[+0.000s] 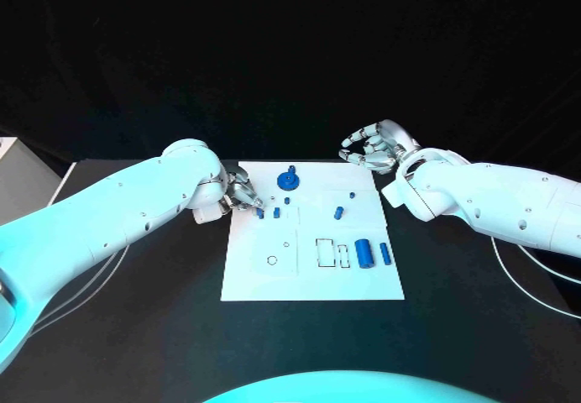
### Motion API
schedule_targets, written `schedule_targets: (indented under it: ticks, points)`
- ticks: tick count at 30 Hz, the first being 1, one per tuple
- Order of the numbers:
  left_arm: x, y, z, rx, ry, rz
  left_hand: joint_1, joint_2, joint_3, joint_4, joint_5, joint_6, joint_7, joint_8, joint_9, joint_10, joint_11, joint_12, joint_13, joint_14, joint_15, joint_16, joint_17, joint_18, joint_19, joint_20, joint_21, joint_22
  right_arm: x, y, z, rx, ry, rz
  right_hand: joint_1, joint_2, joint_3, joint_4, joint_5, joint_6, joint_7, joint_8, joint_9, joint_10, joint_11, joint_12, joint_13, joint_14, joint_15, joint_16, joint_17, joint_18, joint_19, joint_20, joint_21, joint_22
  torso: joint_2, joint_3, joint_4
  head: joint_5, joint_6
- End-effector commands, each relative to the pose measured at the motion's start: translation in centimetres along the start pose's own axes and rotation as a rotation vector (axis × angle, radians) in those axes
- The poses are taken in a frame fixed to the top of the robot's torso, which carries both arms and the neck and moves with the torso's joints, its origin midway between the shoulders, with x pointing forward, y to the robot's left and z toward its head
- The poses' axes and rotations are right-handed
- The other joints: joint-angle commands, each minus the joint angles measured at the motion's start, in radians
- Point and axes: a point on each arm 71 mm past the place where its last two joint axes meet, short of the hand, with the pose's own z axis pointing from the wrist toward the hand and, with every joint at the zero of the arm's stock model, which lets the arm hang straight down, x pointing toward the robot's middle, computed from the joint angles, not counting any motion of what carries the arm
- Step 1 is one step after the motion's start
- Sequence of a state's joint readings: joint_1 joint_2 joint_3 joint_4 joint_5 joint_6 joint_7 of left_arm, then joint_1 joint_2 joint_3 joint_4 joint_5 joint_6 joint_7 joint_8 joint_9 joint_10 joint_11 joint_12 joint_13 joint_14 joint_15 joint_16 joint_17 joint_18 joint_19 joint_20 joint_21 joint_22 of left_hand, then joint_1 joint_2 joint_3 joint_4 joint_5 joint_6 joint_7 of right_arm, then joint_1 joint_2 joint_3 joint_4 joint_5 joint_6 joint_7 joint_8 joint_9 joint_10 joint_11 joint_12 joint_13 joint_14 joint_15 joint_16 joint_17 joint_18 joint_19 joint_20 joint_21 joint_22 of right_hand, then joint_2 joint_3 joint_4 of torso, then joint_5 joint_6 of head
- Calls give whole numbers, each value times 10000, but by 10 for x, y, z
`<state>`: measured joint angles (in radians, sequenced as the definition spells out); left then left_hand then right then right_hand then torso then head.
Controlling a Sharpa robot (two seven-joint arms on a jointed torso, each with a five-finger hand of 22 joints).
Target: Assemble the parts on the task board
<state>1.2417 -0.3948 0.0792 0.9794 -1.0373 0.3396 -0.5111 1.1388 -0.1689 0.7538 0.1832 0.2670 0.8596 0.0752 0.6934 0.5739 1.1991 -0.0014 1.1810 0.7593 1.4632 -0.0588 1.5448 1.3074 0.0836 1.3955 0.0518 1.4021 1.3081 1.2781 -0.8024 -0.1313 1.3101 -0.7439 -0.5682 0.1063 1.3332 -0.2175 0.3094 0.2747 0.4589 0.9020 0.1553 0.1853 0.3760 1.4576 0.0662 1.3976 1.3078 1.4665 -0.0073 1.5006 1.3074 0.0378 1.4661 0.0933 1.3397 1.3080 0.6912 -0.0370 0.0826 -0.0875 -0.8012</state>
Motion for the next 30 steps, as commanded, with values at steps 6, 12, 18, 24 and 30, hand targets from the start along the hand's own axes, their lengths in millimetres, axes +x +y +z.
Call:
schedule_targets:
  ticks: [6,12,18,24,30]
  points:
    - [5,2,1,-6,322,-58,-407,-222,271,-26,-13,-113,42,-53,2,-97,62,-58,-46,891,53,-12,2079,-154,-87,2,-87,211,1,1,0,-114,120,-59,-39,-31,74,-3,50,-58,-17,-40,9,38,-12,38,1306,670,-49,-44,1051,117,258,-48,-14,1227,4,-3,11,0,-10]
    - [6,2,1,12,373,-86,-748,-363,257,38,-64,-93,60,-65,-13,-101,82,-44,-56,886,73,-17,2069,-152,-94,22,-96,205,1,1,0,-117,122,-69,-39,-31,74,-3,50,-58,-17,-40,9,38,-12,38,1306,670,-49,-44,1051,117,258,-48,-14,1227,-1,3,6,12,-9]
    - [6,1,1,30,386,-143,-1196,-439,-19,257,-127,-52,89,-95,-45,-99,113,-18,-64,886,100,-16,2069,-150,-99,46,-104,203,1,1,0,-119,122,-73,-39,-31,74,-3,50,-58,-17,-40,9,38,-12,38,1306,670,-49,-44,1051,117,258,-48,-14,1227,-3,4,7,15,-13]
    - [5,3,1,-5,377,-147,-1602,-416,-570,586,-156,-40,130,-176,-105,-111,156,16,-57,881,137,-20,2059,-145,-114,76,-125,186,1,1,0,-118,116,-76,-39,-31,74,-3,50,-58,-17,-40,9,38,-12,38,1306,670,-49,-44,1051,117,258,-48,-14,1227,-2,12,0,27,5]
    - [5,3,1,-37,394,-121,-1661,-401,-758,664,-153,-31,135,-196,-120,-122,163,22,-62,881,144,-19,2060,-146,-109,82,-122,194,1,1,-1,-118,114,-80,-39,-31,74,-3,50,-58,-17,-40,9,38,-12,38,1306,670,-49,-44,1051,117,258,-48,-14,1227,5,10,-1,25,12]
